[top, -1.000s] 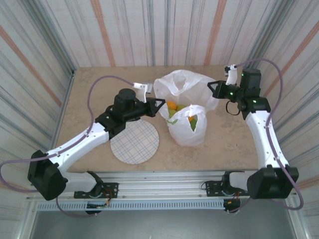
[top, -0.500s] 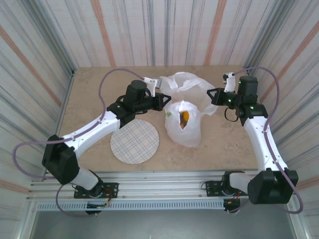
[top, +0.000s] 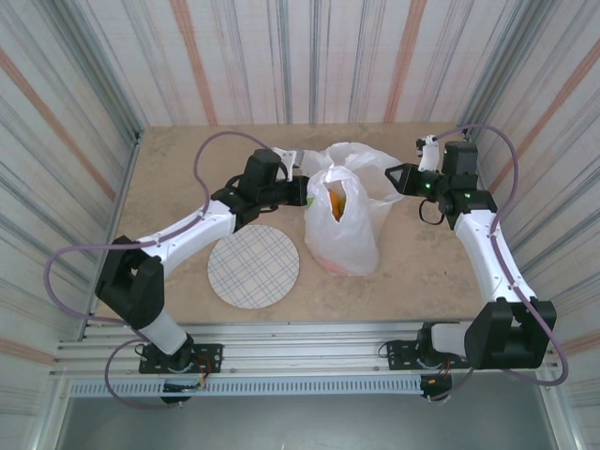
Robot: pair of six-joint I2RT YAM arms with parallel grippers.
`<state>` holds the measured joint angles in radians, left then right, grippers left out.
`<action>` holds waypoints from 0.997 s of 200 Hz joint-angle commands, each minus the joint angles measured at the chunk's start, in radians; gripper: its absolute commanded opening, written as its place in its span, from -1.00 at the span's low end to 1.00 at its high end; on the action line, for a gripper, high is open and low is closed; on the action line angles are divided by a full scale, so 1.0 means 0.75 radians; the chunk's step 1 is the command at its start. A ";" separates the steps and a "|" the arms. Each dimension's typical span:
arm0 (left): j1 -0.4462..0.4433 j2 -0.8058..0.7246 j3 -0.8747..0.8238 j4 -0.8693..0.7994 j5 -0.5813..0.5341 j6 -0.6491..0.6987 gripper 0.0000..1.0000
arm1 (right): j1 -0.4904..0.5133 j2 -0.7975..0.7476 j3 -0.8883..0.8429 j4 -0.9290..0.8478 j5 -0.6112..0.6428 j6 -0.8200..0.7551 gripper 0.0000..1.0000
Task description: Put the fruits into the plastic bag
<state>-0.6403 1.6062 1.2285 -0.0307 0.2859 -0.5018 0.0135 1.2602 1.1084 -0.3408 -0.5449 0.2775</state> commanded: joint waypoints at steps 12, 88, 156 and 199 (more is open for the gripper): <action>0.014 -0.151 -0.018 -0.021 -0.104 0.099 0.12 | 0.010 -0.025 0.098 -0.020 0.013 0.008 -0.04; 0.058 -0.455 -0.197 0.008 -0.296 0.231 0.50 | -0.038 -0.162 0.171 -0.073 0.100 -0.057 0.62; 0.111 -0.773 -0.500 0.030 -0.666 0.364 0.82 | -0.052 -0.346 0.060 -0.060 0.220 -0.051 0.81; 0.243 -1.001 -0.764 0.029 -0.868 0.316 0.97 | -0.052 -0.495 -0.191 0.025 0.430 -0.045 0.88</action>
<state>-0.5144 0.9329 0.7418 -0.0124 -0.2310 -0.2584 -0.0212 0.9306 1.0489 -0.3569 -0.3393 0.2520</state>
